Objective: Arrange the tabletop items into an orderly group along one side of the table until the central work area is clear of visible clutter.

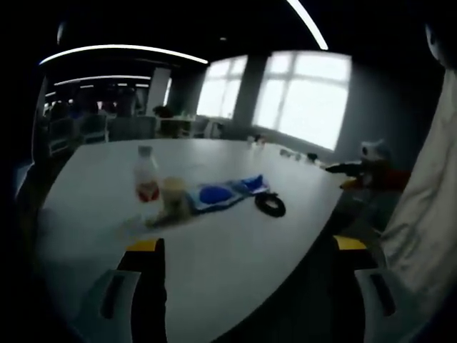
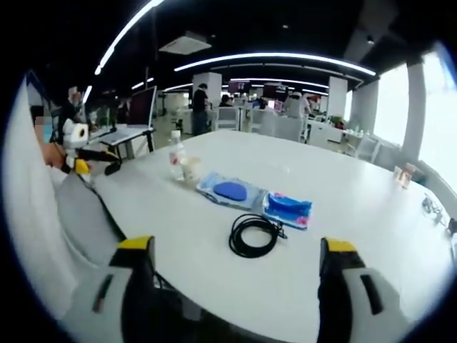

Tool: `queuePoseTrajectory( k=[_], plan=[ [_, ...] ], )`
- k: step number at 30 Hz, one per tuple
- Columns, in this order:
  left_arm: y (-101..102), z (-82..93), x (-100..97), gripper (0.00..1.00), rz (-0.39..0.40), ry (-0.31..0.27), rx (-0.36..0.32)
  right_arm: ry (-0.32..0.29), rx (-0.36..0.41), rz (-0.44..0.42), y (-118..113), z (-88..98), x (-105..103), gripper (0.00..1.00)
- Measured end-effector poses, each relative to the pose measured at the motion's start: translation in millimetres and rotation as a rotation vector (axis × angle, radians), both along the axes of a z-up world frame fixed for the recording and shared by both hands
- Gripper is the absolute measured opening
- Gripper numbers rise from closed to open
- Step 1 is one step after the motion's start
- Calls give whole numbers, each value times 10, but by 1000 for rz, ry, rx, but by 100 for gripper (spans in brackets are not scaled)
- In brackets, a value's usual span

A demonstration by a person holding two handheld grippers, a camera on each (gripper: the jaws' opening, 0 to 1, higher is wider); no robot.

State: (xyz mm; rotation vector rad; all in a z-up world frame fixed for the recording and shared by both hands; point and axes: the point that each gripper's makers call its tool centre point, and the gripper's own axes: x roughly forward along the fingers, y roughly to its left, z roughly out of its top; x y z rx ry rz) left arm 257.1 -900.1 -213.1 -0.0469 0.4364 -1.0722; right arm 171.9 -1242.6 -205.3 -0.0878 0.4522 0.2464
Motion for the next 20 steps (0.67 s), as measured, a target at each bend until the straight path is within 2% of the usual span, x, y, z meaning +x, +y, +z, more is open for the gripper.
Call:
queuePoseTrajectory(
  k=[20],
  plan=[
    [-1,26,15,91,15,-8,-3,-3,-5,23,19,34,53,94]
  ],
)
